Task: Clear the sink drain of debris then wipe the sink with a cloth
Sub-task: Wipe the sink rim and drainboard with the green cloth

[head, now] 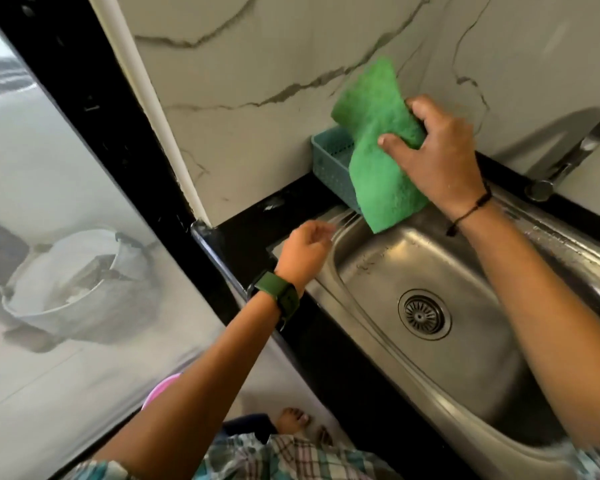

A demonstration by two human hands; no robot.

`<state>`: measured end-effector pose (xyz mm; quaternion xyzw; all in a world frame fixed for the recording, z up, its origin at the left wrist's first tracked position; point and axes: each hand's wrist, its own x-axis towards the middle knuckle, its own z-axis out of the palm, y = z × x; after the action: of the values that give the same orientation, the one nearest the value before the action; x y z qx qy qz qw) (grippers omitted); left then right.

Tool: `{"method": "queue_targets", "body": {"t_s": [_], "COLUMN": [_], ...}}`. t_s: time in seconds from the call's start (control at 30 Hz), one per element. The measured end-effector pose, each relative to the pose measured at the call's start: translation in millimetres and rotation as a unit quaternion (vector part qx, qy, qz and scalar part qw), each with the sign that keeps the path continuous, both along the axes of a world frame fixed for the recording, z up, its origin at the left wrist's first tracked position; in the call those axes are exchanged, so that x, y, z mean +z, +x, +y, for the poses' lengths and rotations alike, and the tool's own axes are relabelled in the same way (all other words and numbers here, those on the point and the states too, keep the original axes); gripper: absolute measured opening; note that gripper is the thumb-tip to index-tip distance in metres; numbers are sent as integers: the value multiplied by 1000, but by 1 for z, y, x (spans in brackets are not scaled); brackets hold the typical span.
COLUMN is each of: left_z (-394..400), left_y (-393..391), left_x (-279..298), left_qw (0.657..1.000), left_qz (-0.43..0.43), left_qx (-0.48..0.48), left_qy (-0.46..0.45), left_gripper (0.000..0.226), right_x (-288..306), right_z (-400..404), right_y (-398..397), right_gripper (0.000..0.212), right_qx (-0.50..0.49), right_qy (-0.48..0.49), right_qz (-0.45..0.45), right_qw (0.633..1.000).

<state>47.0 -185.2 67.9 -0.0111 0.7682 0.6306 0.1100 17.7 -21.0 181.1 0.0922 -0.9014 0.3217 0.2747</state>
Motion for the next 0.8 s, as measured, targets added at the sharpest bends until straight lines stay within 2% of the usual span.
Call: {"method": "queue_targets", "body": {"t_s": [0.13, 0.23, 0.3, 0.37, 0.47, 0.53, 0.6, 0.67, 0.73, 0.8], "left_z": [-4, -4, -4, -4, -10, -15, -19, -23, -29, -36], "left_y": [5, 14, 20, 24, 27, 26, 21, 16, 10, 8], "left_x": [-11, -20, -25, -29, -34, -36, -36, -35, -34, -36], "left_qw": [999, 996, 995, 995, 998, 998, 997, 998, 992, 970], "left_qz": [-33, -70, -78, -65, -22, -15, -13, 3, 68, 156], "left_qx": [38, 49, 56, 69, 62, 64, 71, 68, 44, 6], "left_qy": [13, 17, 33, 33, -18, -16, -3, -19, -94, -184], "left_gripper": [27, 29, 36, 39, 36, 31, 26, 25, 27, 30], "right_x": [-45, -84, -106, -130, -149, -151, -152, -156, -165, -175], "right_z": [-3, -13, -34, -57, -61, -40, -17, 1, 8, 1], "right_y": [34, 45, 62, 85, 108, 109, 105, 98, 93, 93], "right_gripper": [21, 28, 25, 22, 22, 23, 37, 57, 72, 67], "right_qx": [28, -42, -39, 10, 51, 70, 143, 250, 316, 325], "right_qy": [43, 198, 286, 312, 261, 275, 314, 266, 192, 151], "right_qz": [-97, -182, -172, -158, -200, -135, -111, -197, -303, -352], "right_qw": [994, 962, 942, 937, 943, 949, 932, 910, 878, 864]}}
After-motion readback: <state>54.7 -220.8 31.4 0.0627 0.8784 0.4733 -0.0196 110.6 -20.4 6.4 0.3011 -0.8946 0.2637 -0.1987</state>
